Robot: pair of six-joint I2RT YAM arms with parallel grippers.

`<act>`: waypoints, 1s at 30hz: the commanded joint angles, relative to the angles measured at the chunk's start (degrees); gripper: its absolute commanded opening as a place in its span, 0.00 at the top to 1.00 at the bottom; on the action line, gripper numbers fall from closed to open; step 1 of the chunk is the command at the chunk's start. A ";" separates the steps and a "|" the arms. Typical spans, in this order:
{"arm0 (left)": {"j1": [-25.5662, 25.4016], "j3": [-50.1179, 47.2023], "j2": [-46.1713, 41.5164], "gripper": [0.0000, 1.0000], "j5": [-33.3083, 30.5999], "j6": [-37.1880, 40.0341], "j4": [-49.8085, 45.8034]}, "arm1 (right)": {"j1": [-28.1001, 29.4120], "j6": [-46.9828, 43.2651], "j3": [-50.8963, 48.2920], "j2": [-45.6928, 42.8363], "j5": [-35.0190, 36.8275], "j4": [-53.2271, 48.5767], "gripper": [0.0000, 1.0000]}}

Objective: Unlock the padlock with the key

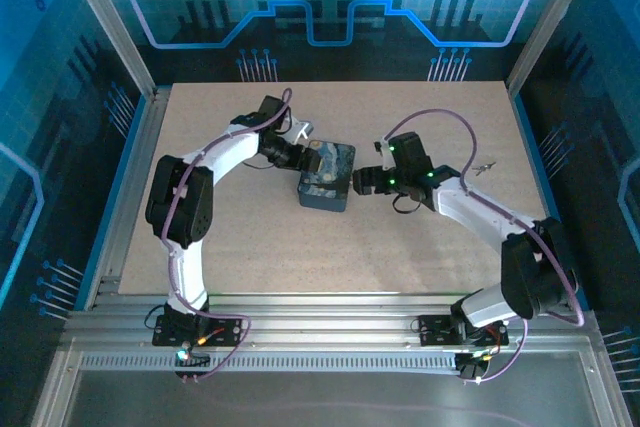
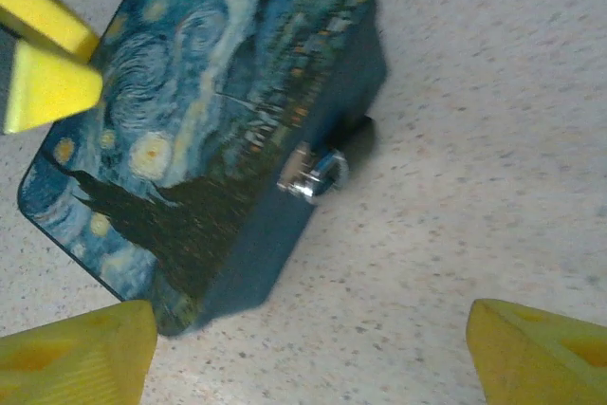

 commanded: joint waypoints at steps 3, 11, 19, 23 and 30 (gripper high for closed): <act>2.39 0.35 -5.23 0.25 -0.09 -7.34 2.74 | 4.48 6.15 0.42 3.92 -2.73 4.62 0.16; 7.87 -8.35 -15.38 0.19 -9.55 -17.56 0.54 | 9.81 11.71 0.96 9.24 -3.84 9.80 0.17; 8.37 -15.82 -18.89 0.13 -16.33 -21.09 -3.09 | 16.58 15.01 7.14 15.25 -4.40 12.54 0.19; 9.71 -16.18 -18.20 0.13 -18.09 -25.62 -4.31 | 19.87 15.58 13.15 20.19 -4.16 13.93 0.19; 9.92 -17.77 -20.01 0.13 -17.47 -29.58 -2.50 | 19.87 13.20 22.66 28.76 -4.84 13.84 0.16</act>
